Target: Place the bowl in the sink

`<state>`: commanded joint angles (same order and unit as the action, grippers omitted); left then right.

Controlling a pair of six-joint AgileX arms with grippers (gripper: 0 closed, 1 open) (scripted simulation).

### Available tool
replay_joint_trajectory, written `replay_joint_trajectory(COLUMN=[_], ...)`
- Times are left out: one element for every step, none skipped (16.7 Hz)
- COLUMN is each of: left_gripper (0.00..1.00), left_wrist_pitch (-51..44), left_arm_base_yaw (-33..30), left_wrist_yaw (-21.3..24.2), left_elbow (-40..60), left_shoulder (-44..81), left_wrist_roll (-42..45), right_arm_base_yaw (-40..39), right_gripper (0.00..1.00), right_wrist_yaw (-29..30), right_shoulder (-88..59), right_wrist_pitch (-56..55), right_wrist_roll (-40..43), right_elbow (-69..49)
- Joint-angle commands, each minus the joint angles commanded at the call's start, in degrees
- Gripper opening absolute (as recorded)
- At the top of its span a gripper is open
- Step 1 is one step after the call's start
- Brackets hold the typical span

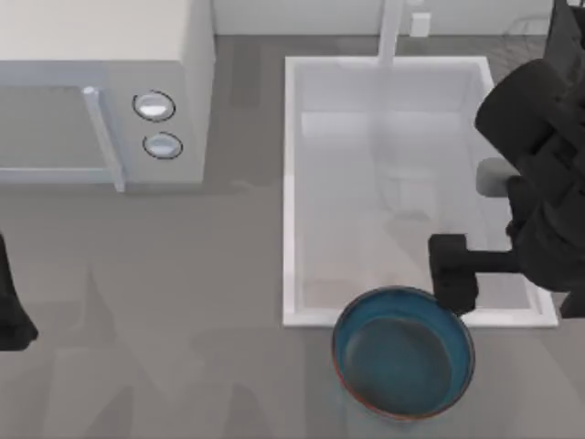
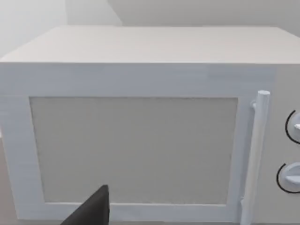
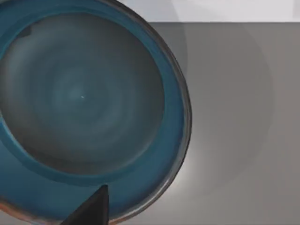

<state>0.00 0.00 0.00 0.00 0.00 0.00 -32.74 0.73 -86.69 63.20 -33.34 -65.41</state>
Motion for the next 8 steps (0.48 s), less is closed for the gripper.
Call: replay_joint_trajectory(left_gripper=[1.00,1.00,1.00,1.00,1.00,1.00,1.00,1.00], left_wrist_pitch=[0.00,0.00,0.00,0.00,0.00,0.00,0.00,0.00], left_arm_base_yaw=[0.00,0.00,0.00,0.00,0.00,0.00,0.00,0.00], left_wrist_yaw=[0.00,0.00,0.00,0.00,0.00,0.00,0.00,0.00], left_elbow=[0.00,0.00,0.00,0.00,0.00,0.00,0.00,0.00], left_shoulder=[0.00,0.00,0.00,0.00,0.00,0.00,0.00,0.00], left_wrist_roll=[0.00,0.00,0.00,0.00,0.00,0.00,0.00,0.00], right_arm_base_yaw=[-0.93,-1.64,-2.12,-2.34,-2.34,-2.34,-2.34,-2.07], right_gripper=[1.00,1.00,1.00,1.00,1.00,1.00,1.00,1.00], right_wrist_yaw=[0.04,0.09,0.12,0.13,0.13,0.13,0.13,0.10], right_shoulder=[-2.23,-3.95,-5.09,-5.61,-5.61,-5.61,-5.61,-5.41], right_wrist_pitch=[1.60,2.80,3.60,3.94,3.94,3.94,3.94,3.79], right_wrist_roll=[-0.94,-1.66,-2.14,-2.35,-2.35,-2.35,-2.35,-2.28], right_elbow=[-2.07,-3.67,-4.72,-5.18,-5.18,-5.18,-5.18,-5.01])
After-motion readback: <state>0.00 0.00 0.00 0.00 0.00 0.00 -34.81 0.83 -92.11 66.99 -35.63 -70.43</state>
